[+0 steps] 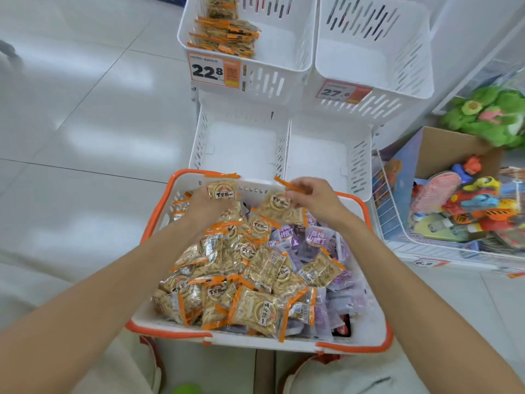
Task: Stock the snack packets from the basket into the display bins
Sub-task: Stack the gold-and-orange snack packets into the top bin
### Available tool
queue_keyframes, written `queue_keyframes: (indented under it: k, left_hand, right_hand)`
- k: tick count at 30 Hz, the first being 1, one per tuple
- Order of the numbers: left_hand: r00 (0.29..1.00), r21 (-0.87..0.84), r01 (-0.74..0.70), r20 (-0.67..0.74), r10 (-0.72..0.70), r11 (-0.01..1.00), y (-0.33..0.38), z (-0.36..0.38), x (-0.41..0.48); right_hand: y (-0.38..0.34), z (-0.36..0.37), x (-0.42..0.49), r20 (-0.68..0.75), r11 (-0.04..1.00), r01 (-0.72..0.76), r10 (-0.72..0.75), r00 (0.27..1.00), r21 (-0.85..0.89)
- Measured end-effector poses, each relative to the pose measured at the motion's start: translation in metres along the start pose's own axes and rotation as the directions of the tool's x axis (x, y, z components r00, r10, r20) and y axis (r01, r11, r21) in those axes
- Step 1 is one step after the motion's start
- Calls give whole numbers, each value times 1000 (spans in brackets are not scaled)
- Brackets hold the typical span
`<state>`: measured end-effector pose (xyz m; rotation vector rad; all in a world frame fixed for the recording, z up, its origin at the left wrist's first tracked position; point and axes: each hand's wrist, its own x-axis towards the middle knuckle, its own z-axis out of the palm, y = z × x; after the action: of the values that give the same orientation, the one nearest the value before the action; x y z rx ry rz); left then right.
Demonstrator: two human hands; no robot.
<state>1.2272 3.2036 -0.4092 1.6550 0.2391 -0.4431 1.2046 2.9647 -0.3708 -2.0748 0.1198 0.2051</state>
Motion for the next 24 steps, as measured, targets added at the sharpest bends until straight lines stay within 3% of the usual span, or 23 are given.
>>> queue_keyframes:
  k: [2, 5, 8, 10, 14, 16, 19, 21, 24]
  left_hand:
    - [980, -132, 80, 190, -54, 988, 3, -1, -2]
    - [935, -109, 109, 348, -65, 988, 5, 9, -10]
    - [956, -83, 72, 289, -45, 994, 1, 10, -9]
    - [975, -112, 73, 217, -47, 991, -1, 5, -7]
    - [979, -156, 91, 193, -60, 984, -6, -3, -6]
    - [976, -143, 104, 203, -74, 984, -9, -5, -8]
    - [975, -162, 125, 203, -91, 979, -11, -10, -12]
    - [980, -146, 100, 185, -72, 984, -12, -10, -14]
    - [990, -17, 16, 139, -13, 1000, -10, -5, -19]
  right_hand:
    - [-23, 3, 4, 43, 997, 81, -82, 996, 20]
    - [-38, 23, 7, 108, 993, 121, -121, 987, 7]
    - [-26, 35, 10, 98, 1000, 16, -16, 995, 8]
    - [-8, 35, 6, 139, 988, -75, 94, 986, -134]
    - [33, 50, -23, 412, 906, -102, 284, 866, -411]
    - [47, 57, -35, 437, 848, -101, 366, 822, -521]
    - [47, 59, -41, 321, 928, -237, 326, 889, -287]
    - [36, 53, -34, 133, 966, -242, 253, 958, -96]
    - [8, 40, -21, -19, 974, -217, 219, 976, 62]
